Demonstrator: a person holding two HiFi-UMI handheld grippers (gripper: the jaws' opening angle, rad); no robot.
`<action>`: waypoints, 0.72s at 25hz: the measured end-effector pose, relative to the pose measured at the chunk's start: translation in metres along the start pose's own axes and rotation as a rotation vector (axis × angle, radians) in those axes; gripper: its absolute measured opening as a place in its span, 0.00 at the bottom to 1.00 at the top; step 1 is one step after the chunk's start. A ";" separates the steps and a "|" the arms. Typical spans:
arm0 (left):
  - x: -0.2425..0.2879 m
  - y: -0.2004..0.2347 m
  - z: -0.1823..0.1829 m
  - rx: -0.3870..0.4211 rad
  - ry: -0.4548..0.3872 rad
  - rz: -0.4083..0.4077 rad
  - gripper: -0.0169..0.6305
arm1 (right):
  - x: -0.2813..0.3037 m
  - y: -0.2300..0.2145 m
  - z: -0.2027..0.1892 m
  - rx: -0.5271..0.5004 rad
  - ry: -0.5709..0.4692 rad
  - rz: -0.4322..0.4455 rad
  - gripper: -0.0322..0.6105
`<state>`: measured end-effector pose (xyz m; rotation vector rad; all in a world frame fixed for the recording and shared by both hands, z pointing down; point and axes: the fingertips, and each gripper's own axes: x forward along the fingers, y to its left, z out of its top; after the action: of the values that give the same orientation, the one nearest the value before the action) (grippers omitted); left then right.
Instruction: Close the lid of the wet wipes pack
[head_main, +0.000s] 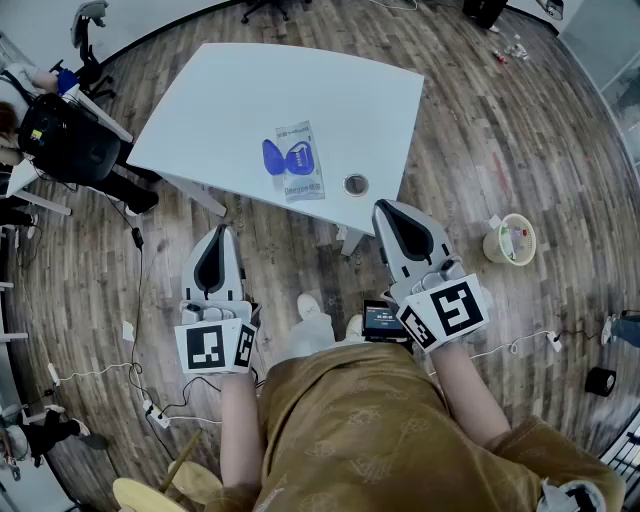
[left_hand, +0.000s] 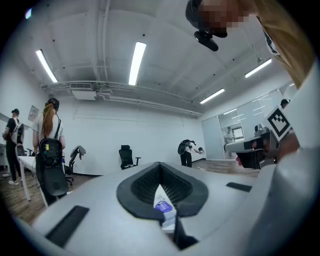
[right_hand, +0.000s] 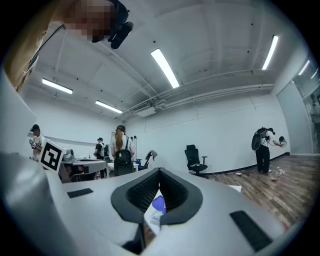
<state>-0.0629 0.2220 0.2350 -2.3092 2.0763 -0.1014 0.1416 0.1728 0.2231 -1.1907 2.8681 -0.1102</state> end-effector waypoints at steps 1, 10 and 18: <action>0.004 0.003 -0.001 0.000 0.002 -0.005 0.02 | 0.006 0.000 -0.001 0.007 0.002 -0.001 0.06; 0.035 0.045 -0.005 -0.019 0.000 -0.010 0.02 | 0.053 -0.010 0.007 0.084 -0.030 -0.029 0.06; 0.066 0.076 -0.007 -0.054 -0.014 -0.038 0.02 | 0.086 -0.011 0.007 -0.015 0.026 -0.081 0.06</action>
<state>-0.1316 0.1489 0.2384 -2.3726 2.0546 -0.0307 0.0891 0.1039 0.2168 -1.3176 2.8484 -0.1065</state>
